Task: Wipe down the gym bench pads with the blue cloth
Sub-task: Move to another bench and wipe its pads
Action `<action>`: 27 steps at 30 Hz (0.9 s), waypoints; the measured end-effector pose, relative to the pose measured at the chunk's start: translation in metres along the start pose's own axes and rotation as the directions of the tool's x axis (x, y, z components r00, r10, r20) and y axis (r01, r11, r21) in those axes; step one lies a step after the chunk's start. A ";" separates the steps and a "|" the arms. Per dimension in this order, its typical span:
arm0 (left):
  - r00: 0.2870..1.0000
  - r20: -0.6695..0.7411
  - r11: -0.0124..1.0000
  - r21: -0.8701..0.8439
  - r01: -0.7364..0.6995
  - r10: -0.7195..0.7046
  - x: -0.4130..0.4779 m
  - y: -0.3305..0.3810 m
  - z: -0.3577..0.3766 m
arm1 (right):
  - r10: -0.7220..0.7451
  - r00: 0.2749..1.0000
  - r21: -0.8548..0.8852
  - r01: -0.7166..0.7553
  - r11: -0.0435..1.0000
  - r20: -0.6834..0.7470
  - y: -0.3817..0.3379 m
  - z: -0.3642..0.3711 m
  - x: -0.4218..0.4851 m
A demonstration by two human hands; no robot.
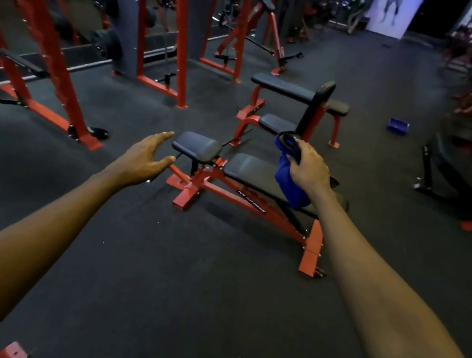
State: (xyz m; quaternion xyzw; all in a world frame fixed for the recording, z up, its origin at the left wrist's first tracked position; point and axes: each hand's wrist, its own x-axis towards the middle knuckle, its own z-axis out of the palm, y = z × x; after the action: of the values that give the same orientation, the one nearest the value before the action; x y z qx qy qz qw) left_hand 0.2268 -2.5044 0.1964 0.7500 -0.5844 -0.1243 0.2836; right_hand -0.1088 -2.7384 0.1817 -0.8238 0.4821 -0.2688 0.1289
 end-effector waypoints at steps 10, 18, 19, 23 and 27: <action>0.942 0.287 0.982 0.028 -0.189 0.173 0.209 -0.007 0.084 | 0.258 0.964 -0.009 -0.259 0.966 -0.065 0.113 0.036 0.095; 0.882 0.423 0.970 0.030 -0.243 0.208 0.373 -0.004 0.187 | 0.433 0.900 -0.005 -0.434 0.901 -0.051 0.226 0.093 0.176; 0.873 0.436 0.967 0.025 -0.255 0.219 0.390 -0.002 0.198 | 0.455 0.890 -0.013 -0.455 0.890 -0.035 0.238 0.099 0.185; 0.855 0.477 0.971 0.016 -0.239 0.202 0.453 -0.002 0.240 | 0.532 0.846 -0.033 -0.532 0.846 0.017 0.276 0.122 0.221; 0.774 0.606 0.963 0.046 -0.264 0.183 0.515 -0.013 0.289 | 0.594 0.802 -0.072 -0.591 0.804 0.052 0.313 0.145 0.248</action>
State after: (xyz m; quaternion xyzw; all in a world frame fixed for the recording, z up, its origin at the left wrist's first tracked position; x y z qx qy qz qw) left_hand 0.2345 -3.0708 0.0298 0.6142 -0.7356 -0.2813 0.0493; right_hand -0.1566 -3.1161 -0.0059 -0.6443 0.7171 -0.1727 0.2021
